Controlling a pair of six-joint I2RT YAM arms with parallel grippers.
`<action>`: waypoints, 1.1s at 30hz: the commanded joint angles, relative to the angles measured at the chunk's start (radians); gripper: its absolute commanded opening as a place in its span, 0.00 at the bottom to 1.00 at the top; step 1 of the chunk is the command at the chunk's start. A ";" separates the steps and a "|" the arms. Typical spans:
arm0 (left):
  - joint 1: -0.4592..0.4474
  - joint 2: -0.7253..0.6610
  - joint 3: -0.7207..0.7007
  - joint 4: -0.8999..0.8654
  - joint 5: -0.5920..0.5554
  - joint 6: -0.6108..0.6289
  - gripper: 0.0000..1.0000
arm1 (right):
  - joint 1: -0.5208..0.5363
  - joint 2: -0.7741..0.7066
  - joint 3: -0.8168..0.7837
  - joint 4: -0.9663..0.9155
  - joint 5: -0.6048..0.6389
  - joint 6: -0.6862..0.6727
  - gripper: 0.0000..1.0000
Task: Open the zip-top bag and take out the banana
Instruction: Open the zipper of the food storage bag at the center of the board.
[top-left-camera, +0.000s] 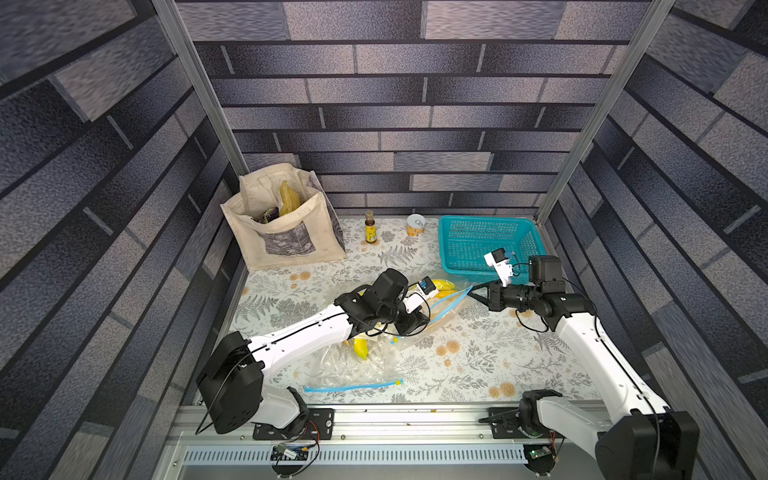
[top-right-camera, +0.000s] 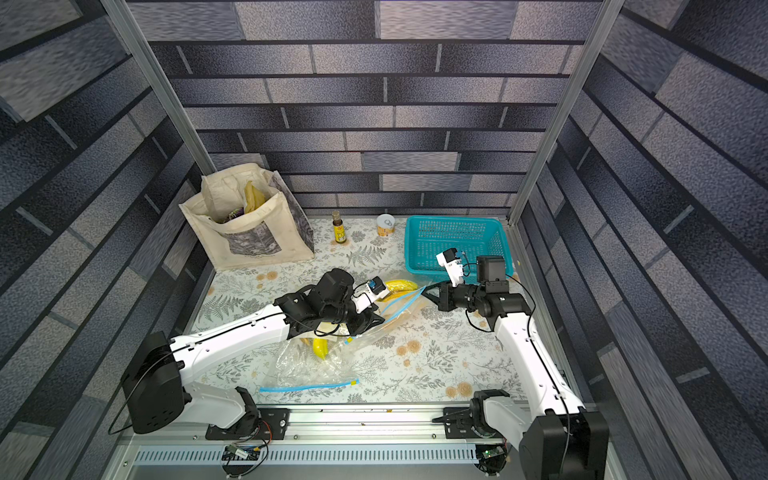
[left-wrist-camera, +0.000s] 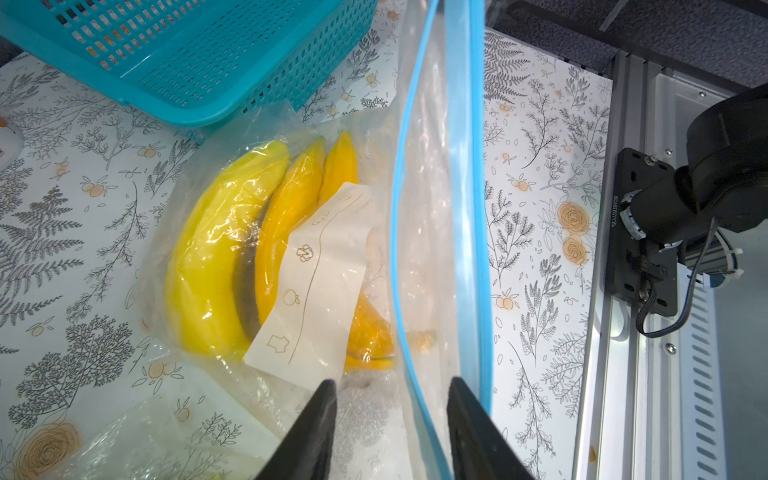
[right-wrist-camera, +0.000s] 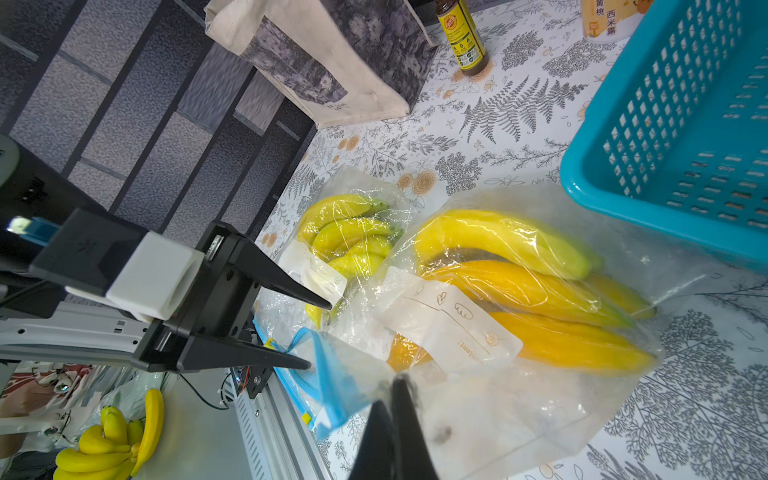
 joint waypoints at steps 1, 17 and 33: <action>-0.009 -0.025 -0.027 -0.033 0.016 -0.033 0.40 | 0.001 -0.020 -0.002 -0.027 0.038 0.006 0.00; -0.088 -0.051 -0.090 0.008 -0.071 -0.135 0.11 | 0.002 -0.075 -0.016 -0.089 0.240 0.057 0.07; -0.211 0.132 0.094 0.022 -0.392 -0.300 0.00 | 0.002 -0.426 0.051 -0.309 0.315 0.226 0.55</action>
